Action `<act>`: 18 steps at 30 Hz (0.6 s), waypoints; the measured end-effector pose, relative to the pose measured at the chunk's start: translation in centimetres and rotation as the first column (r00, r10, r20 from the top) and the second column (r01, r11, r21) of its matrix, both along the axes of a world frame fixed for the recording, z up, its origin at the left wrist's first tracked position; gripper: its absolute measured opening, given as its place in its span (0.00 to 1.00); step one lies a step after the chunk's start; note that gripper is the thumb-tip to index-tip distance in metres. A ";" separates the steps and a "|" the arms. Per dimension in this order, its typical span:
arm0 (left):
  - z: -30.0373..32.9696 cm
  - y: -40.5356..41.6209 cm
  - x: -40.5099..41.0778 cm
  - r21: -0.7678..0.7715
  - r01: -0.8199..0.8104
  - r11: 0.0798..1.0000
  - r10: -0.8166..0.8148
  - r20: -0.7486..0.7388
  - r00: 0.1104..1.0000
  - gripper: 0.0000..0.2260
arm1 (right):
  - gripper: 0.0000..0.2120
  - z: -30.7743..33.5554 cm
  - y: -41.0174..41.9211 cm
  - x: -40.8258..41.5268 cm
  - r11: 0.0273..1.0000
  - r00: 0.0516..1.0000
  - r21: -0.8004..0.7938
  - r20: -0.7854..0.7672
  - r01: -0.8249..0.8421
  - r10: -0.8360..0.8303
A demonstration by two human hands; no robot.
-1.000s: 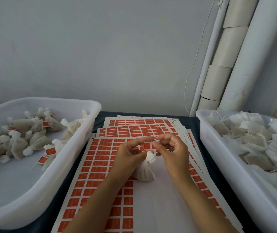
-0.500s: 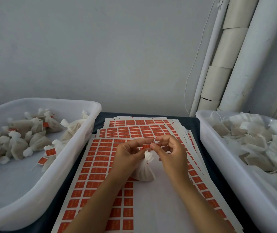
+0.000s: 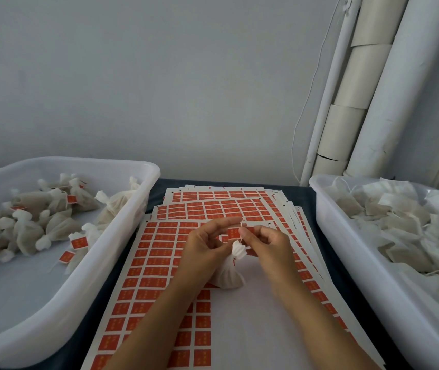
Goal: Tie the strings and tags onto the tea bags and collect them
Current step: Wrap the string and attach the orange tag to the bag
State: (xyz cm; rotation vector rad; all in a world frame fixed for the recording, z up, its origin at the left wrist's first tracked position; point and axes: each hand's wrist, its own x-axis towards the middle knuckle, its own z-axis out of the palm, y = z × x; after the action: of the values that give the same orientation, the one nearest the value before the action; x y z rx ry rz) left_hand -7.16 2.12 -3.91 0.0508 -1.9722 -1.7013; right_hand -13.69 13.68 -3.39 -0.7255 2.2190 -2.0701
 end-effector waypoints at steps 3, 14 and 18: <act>0.0 0.1 0.0 -0.020 0.017 1.000 -0.017 -0.004 1.000 0.23 | 0.01 0.0 0.0 0.2 1.000 1.000 -0.031 0.029 -0.007 0.008; 0.9 -0.2 0.6 0.377 0.308 0.874 -0.403 0.206 0.892 0.17 | 0.05 0.6 0.2 0.7 0.975 0.977 -0.084 0.024 -0.208 0.211; 0.7 -0.4 0.7 0.400 0.341 0.851 -0.435 0.171 0.884 0.14 | 0.05 0.5 0.2 0.9 0.959 0.962 -0.075 0.008 -0.272 0.274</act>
State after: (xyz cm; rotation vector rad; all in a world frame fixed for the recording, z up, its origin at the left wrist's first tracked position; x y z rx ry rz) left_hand -6.45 1.74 -3.18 -0.0044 -1.9113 -2.4236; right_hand -12.80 13.90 -2.86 -0.9535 1.9142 -2.0193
